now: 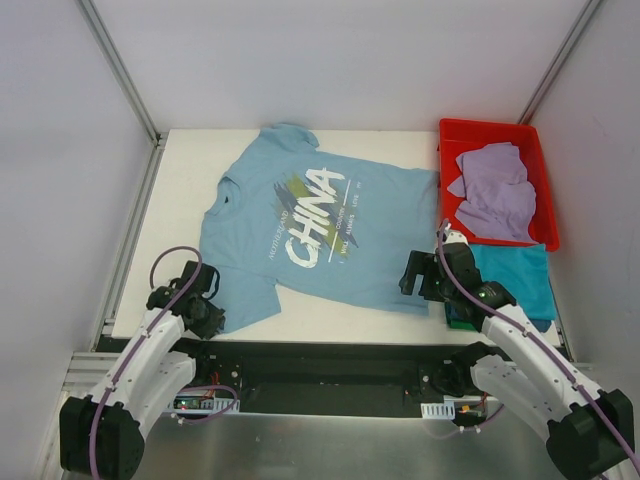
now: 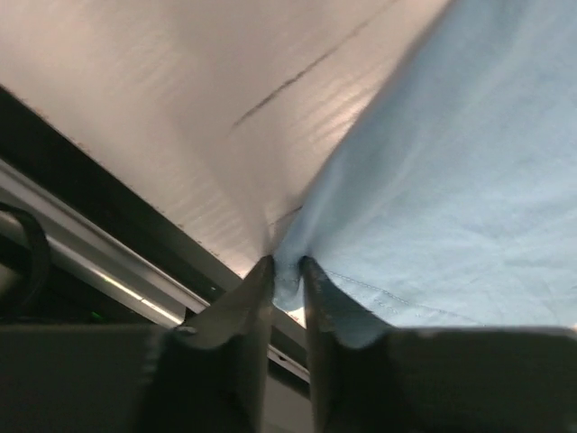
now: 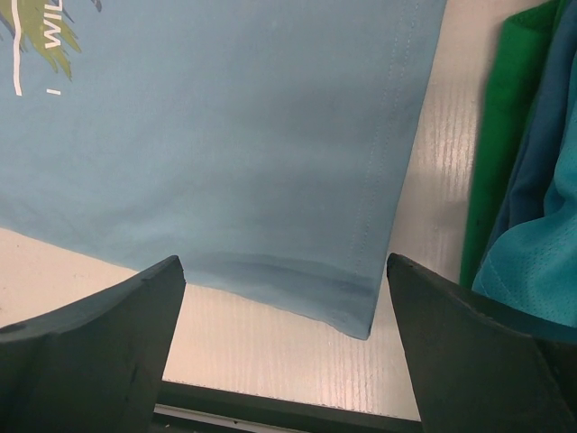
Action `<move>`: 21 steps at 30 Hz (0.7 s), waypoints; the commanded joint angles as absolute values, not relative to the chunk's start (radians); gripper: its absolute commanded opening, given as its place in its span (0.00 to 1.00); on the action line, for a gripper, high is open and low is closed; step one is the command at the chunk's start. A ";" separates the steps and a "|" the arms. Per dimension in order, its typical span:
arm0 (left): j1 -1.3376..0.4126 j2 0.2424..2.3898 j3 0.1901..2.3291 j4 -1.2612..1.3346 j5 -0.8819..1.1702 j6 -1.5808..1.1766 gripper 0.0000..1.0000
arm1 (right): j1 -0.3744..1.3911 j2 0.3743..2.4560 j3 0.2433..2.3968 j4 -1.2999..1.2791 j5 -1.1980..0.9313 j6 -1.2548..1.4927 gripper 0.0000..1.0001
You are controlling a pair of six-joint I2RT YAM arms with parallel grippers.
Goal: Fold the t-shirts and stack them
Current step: Grap the side of the flattened tshirt closest away from the robot with both arms
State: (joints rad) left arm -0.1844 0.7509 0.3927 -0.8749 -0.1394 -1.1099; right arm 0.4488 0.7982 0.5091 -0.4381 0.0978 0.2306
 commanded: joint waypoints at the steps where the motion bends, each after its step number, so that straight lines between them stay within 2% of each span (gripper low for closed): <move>1: -0.193 0.733 0.376 -0.841 -0.098 -1.115 0.10 | 0.437 0.811 0.506 -0.414 0.091 0.225 0.96; 3: -0.193 0.730 0.376 -0.828 -0.101 -1.101 0.00 | 0.437 0.811 0.508 -0.416 0.083 0.224 0.96; 9: -0.193 0.701 0.416 -0.799 -0.103 -1.060 0.00 | 0.437 0.788 0.500 -0.416 0.032 0.210 0.96; 15: -0.193 0.660 0.482 -0.713 -0.021 -0.985 0.00 | 0.449 0.781 0.489 -0.500 -0.011 0.304 0.99; 18: -0.193 0.658 0.512 -0.689 -0.008 -0.965 0.00 | 0.459 0.784 0.469 -0.529 0.037 0.322 0.95; 21: -0.193 0.660 0.525 -0.629 0.020 -0.944 0.00 | 0.465 0.799 0.446 -0.528 0.054 0.354 0.86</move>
